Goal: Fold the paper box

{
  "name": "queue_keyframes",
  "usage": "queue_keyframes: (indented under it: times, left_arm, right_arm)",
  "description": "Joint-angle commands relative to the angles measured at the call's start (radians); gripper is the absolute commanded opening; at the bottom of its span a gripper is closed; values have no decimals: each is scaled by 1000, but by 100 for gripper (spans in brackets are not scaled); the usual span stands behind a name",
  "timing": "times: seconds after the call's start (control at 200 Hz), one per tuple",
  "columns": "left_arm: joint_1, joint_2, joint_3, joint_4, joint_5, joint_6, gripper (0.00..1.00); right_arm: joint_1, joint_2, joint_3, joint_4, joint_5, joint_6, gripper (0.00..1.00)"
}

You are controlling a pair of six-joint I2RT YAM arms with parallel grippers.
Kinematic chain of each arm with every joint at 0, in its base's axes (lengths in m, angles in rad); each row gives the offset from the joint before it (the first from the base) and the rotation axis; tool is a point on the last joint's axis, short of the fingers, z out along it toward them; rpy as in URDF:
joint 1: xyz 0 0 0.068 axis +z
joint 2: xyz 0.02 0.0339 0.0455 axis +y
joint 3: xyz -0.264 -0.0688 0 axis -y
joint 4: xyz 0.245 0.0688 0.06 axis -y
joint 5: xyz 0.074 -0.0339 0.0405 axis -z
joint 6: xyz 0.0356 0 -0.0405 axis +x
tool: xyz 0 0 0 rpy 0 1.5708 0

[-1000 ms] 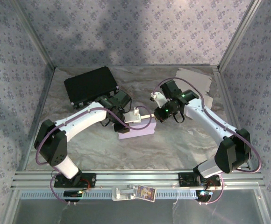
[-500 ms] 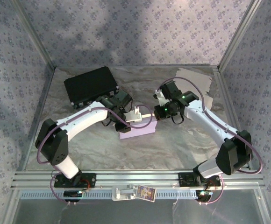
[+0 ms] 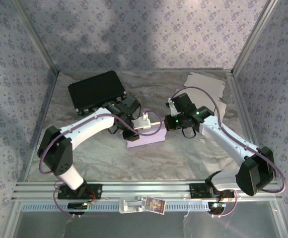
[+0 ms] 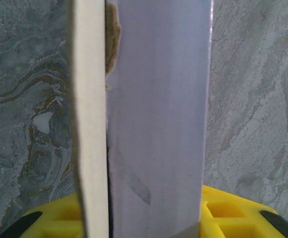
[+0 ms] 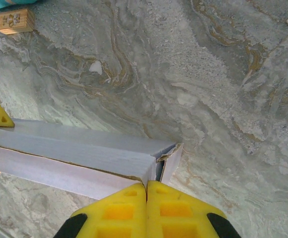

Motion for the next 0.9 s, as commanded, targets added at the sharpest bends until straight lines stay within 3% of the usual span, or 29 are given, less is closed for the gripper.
queue_keyframes:
  times: [0.0, 0.505, 0.615, 0.75, 0.894]
  left_arm:
    - [15, -26, 2, 48, -18, -38, 38]
    - [35, -166, -119, 158, 5, -170, 59]
    - [36, -203, -132, 202, -30, -234, 61]
    - [37, -276, -140, 244, -80, -343, 72]
    - [38, -354, -147, 223, -165, -475, 72]
  right_arm:
    - [15, -18, -58, -9, 66, 19, 0]
    - [75, -5, -32, 11, 139, 61, 0]
    - [89, 1, -28, 12, 151, 68, 0]
    - [93, 9, -13, 5, 152, 76, 0]
    - [96, 22, 6, -12, 158, 80, 0]
